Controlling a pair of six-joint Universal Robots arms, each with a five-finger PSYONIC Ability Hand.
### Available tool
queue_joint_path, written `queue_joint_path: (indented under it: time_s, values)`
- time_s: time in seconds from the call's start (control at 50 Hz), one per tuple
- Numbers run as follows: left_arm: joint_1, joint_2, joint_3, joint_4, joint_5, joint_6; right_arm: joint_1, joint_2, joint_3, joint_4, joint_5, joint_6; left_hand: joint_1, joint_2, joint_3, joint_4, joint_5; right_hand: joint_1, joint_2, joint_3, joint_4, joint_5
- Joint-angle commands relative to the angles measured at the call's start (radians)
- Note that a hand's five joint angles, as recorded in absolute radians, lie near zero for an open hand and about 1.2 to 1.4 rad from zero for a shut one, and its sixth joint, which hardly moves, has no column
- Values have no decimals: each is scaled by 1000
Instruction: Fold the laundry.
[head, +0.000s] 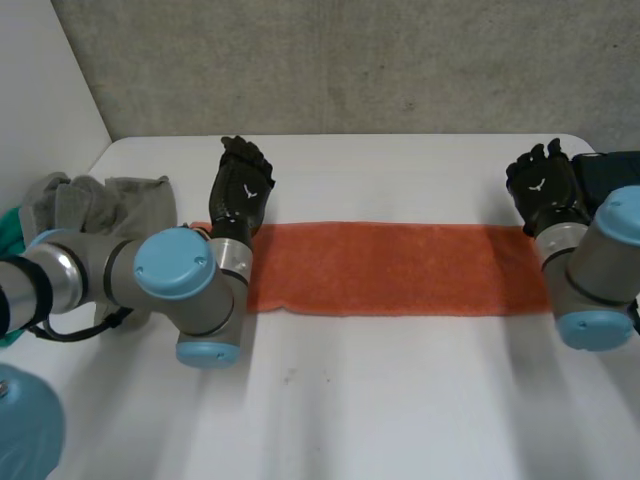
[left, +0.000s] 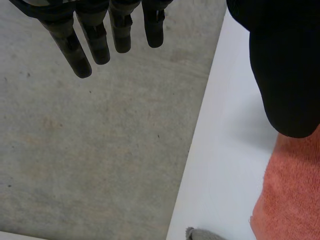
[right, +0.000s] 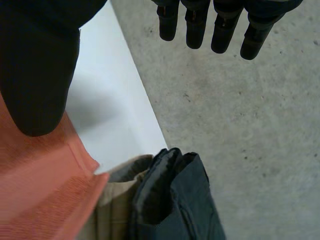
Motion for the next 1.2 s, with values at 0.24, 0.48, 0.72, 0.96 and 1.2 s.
queue_joint_path:
  time_s: [0.24,0.48,0.72,0.96,1.2]
  values:
    - [-20,294,-384,6,-2,-184,-240,-235,177,537,-256,288,-21,-31,-38,-29,-49,145,163,167,160,158]
    - [-25,305,-383,5,-1,-217,-263,-102,163,368,-210,205,-21,-31,-38,-29,-49,1157,1176,1179,1172,1170]
    - [-22,395,-424,1,-1,-224,-354,-175,178,382,-66,63,-21,-31,-38,-29,-49,1157,1176,1179,1172,1170]
    - [-6,495,-488,-5,-1,-224,-204,-224,138,307,52,-92,-21,-31,-38,-29,-49,1157,1176,1179,1172,1170]
    - [78,631,-539,-37,-1,-319,352,-148,106,-131,-229,-40,-21,-31,-38,-29,-49,1157,1176,1179,1172,1170]
